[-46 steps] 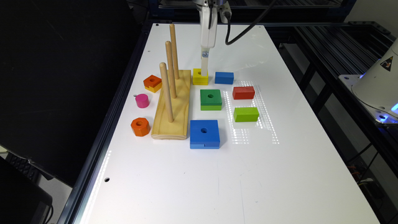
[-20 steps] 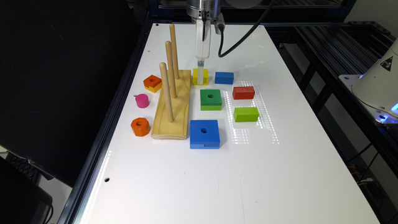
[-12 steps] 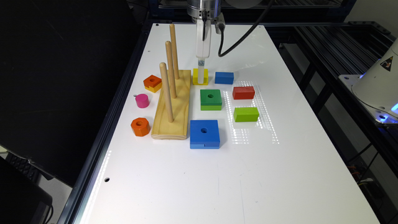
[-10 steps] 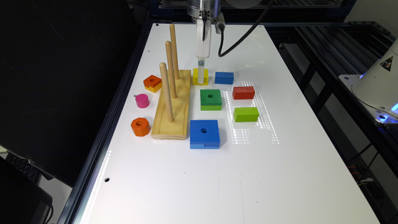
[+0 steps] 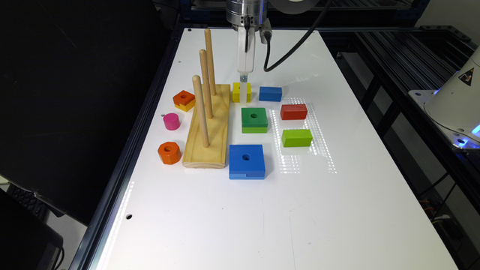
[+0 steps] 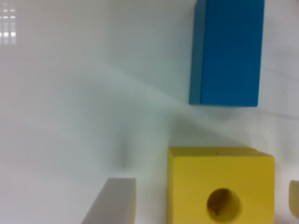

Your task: Pick up yellow block.

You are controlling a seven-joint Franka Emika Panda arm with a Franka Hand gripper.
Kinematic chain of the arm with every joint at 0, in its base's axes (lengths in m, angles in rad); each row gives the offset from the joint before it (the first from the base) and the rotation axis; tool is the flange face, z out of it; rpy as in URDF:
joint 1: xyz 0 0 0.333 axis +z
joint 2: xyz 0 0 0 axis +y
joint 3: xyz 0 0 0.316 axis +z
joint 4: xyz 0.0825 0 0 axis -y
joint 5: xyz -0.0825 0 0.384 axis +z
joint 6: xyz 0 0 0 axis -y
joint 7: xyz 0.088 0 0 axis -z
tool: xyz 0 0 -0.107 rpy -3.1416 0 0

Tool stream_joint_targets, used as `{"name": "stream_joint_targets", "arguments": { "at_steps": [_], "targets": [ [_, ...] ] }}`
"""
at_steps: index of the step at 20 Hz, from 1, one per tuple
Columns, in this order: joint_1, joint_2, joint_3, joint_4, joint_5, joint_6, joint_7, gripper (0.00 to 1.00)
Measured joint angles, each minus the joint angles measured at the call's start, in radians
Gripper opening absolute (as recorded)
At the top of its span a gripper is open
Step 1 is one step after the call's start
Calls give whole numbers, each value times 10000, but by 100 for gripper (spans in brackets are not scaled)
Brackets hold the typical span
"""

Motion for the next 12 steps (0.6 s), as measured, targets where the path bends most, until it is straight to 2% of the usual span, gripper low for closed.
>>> {"name": "stream_joint_targets", "arguments": {
  "at_steps": [12],
  "targets": [
    [11, 35, 34, 85, 0, 2, 3, 100]
  ]
}}
